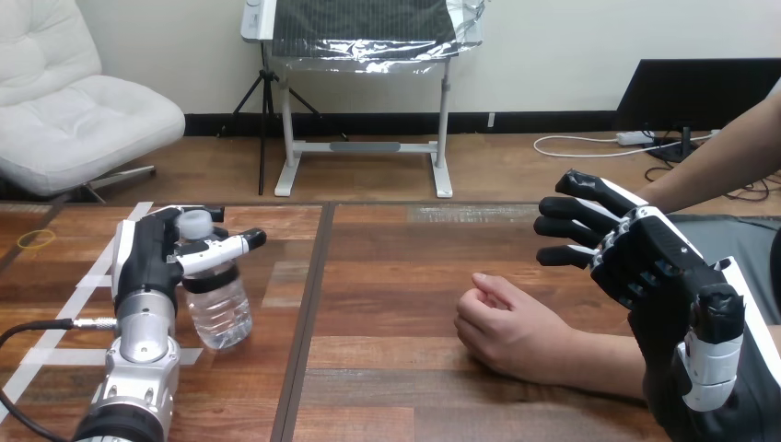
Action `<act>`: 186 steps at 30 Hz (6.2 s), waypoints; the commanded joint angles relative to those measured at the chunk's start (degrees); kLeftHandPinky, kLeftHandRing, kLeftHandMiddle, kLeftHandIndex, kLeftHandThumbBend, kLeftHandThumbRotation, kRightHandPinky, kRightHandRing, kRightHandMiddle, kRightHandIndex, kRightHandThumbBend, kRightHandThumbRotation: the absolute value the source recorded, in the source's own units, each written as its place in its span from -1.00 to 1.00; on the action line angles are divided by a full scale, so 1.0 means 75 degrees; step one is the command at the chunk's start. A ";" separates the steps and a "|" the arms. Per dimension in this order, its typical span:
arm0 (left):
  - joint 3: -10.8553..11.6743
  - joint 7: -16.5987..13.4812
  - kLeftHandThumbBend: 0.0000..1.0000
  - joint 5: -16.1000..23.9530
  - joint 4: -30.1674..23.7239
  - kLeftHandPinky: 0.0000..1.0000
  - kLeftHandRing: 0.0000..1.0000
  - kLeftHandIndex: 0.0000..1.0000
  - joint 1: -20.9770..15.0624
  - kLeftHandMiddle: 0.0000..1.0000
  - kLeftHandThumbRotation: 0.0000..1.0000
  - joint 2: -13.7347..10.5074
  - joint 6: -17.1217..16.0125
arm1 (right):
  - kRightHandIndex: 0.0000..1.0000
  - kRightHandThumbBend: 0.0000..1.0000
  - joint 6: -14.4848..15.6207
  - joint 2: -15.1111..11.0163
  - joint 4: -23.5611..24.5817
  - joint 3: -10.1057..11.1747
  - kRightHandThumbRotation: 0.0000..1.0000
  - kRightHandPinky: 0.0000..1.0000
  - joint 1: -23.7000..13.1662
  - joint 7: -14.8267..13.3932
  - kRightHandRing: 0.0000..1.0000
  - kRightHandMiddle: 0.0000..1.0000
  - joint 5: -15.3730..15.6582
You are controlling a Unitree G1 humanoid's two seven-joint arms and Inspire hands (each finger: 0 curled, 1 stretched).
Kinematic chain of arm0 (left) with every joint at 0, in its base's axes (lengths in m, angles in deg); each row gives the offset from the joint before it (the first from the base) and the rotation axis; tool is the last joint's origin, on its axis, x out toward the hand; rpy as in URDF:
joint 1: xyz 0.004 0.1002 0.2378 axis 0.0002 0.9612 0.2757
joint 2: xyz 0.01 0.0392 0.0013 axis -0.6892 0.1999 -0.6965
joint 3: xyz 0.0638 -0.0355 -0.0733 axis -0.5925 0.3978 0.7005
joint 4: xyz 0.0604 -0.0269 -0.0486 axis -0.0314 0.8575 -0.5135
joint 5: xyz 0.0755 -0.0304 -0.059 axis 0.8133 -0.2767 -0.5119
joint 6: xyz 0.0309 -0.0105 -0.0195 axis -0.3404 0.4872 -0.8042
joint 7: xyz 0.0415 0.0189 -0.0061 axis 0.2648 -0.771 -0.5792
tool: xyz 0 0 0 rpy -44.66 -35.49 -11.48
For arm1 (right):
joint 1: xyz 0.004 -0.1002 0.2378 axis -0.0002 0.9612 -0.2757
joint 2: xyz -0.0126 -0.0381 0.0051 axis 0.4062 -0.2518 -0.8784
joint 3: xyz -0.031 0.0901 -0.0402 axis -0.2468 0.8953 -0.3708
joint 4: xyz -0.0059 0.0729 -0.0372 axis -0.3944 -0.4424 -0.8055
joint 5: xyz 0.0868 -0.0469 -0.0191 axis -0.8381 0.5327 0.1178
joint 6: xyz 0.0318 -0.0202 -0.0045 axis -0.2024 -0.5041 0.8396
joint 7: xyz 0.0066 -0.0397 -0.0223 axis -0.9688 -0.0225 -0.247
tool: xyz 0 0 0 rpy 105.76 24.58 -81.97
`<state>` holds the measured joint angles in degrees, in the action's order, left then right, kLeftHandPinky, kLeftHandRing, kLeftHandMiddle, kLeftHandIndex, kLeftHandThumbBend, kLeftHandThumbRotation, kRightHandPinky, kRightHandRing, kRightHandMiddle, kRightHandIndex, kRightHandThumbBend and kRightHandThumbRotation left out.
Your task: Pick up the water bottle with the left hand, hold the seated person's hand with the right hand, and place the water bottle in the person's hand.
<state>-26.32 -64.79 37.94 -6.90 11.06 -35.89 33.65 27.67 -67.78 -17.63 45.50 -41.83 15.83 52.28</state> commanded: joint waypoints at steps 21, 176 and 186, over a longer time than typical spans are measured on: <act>-0.0290 -0.0364 0.40 0.0161 -0.0362 -0.41 -0.32 -0.17 -0.0401 -0.21 -1.00 0.0087 -0.0200 | 0.63 1.00 0.0022 -0.0042 0.0290 0.0010 1.00 0.40 -0.0301 -0.0058 0.56 0.58 -0.0027; -0.0131 0.0141 0.82 0.0325 -0.5380 0.86 0.89 0.91 0.1553 0.93 -0.26 0.0040 -0.0696 | 0.68 1.00 -0.0237 -0.1653 -0.1513 0.0609 1.00 0.47 -0.2663 -0.0472 0.61 0.63 0.2203; -0.0112 0.0144 0.91 0.0342 -0.5409 0.92 0.99 0.99 0.1547 0.99 -0.17 -0.0025 -0.0380 | 0.68 1.00 -0.0252 -0.1679 -0.1505 0.0581 1.00 0.48 -0.2681 -0.0439 0.61 0.63 0.2207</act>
<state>-27.82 -63.85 40.33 -47.03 25.46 -35.22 29.91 26.84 -80.53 -30.22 50.20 -59.72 12.76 69.92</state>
